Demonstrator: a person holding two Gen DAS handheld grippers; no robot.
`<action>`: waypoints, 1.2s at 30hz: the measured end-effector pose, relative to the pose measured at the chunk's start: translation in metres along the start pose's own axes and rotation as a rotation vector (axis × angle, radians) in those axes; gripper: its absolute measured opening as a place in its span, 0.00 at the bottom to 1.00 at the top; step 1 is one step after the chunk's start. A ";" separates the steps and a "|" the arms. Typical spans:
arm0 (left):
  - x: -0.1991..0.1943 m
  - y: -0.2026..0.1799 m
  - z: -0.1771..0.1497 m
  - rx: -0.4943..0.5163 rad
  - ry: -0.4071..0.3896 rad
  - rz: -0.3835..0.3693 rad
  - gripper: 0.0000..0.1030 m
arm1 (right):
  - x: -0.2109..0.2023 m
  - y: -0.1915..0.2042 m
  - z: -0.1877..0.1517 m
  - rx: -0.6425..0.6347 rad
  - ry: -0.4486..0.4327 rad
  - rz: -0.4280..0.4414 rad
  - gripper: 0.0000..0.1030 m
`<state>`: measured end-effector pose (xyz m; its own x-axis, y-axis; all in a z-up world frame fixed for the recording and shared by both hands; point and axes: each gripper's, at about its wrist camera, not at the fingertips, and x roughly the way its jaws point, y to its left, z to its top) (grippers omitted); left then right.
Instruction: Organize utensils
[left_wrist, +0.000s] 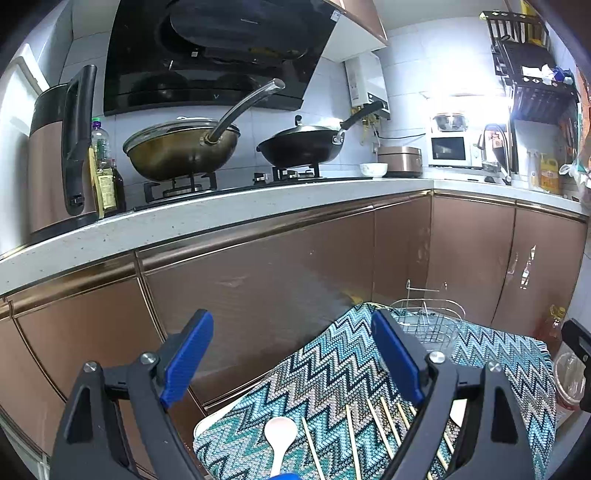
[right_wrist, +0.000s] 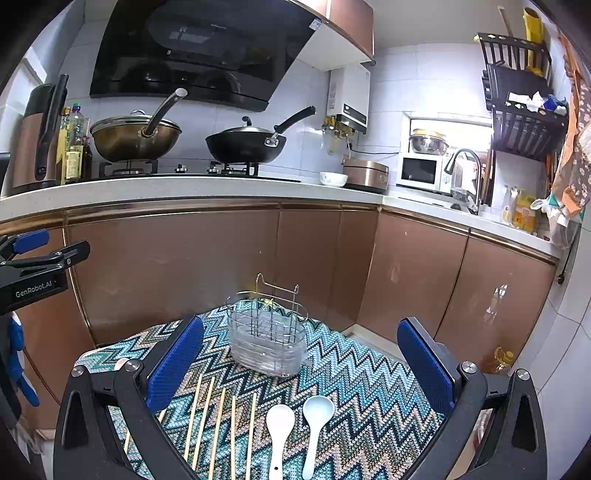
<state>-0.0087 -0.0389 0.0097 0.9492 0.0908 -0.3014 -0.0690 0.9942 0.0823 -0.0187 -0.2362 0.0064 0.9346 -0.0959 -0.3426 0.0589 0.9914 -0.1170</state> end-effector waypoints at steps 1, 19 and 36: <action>0.001 0.000 0.000 0.000 0.002 -0.005 0.85 | 0.000 0.000 -0.001 0.001 0.000 -0.002 1.00; 0.010 0.002 0.000 -0.002 0.001 -0.117 0.85 | -0.008 0.001 0.000 0.006 0.004 -0.081 1.00; -0.004 0.040 0.007 0.028 -0.032 -0.210 0.85 | -0.023 0.008 0.002 0.046 -0.012 -0.135 1.00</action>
<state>-0.0129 0.0006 0.0213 0.9511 -0.1206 -0.2844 0.1397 0.9890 0.0477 -0.0388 -0.2256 0.0153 0.9210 -0.2280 -0.3158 0.2002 0.9726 -0.1184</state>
